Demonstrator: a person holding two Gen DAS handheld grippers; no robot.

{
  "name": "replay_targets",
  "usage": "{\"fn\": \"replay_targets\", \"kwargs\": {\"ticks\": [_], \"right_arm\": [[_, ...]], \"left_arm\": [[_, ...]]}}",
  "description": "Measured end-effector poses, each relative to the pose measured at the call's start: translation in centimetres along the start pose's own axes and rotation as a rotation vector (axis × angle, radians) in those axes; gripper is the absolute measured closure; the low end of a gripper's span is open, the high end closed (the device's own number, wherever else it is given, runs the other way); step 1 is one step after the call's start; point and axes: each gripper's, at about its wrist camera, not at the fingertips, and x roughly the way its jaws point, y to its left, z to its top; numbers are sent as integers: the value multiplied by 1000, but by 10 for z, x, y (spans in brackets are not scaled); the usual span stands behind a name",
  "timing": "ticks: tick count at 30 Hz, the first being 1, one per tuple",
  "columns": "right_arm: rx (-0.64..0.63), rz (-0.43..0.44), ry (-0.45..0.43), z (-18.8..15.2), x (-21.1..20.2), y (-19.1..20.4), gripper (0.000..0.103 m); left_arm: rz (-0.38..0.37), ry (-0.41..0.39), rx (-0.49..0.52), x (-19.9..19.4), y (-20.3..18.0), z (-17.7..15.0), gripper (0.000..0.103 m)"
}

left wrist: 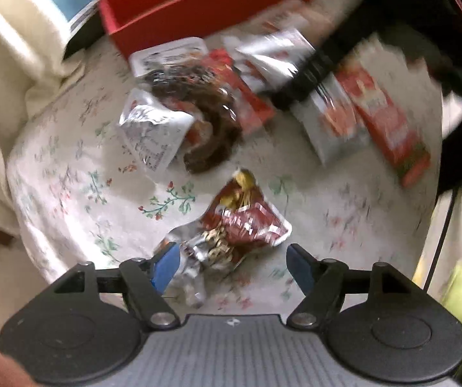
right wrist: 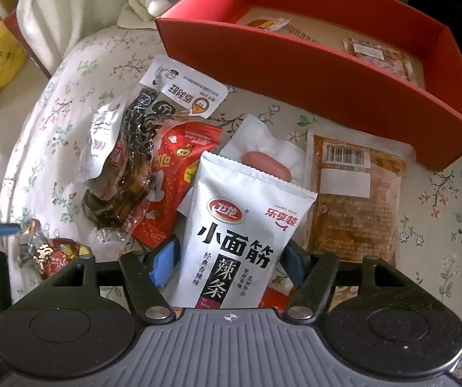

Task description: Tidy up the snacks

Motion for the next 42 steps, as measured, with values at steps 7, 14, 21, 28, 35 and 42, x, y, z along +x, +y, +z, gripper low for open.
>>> {"fn": "replay_targets", "kwargs": {"ticks": [7,14,21,28,35,42], "right_arm": [[-19,-3,5,1,3,4,24],[-59,-40,-1,4,4,10,32],[-32,-52,-20,9,5,6,31],[-6,-50,5,-5,1,4,21],[-91,-95,5,-13,3,23,29],[-66,-65,-34,-12,-8,23,42]], "left_arm": [[24,16,283,15,-7,9,37],[-30,35,195,32,5,13,42],[-118,-9,-153,30,9,8,61],[-73,-51,-288,33,-1,8,44],[2,-72,-273,37,-25,5,38],[-40,-113,-415,27,0,8,62]]}}
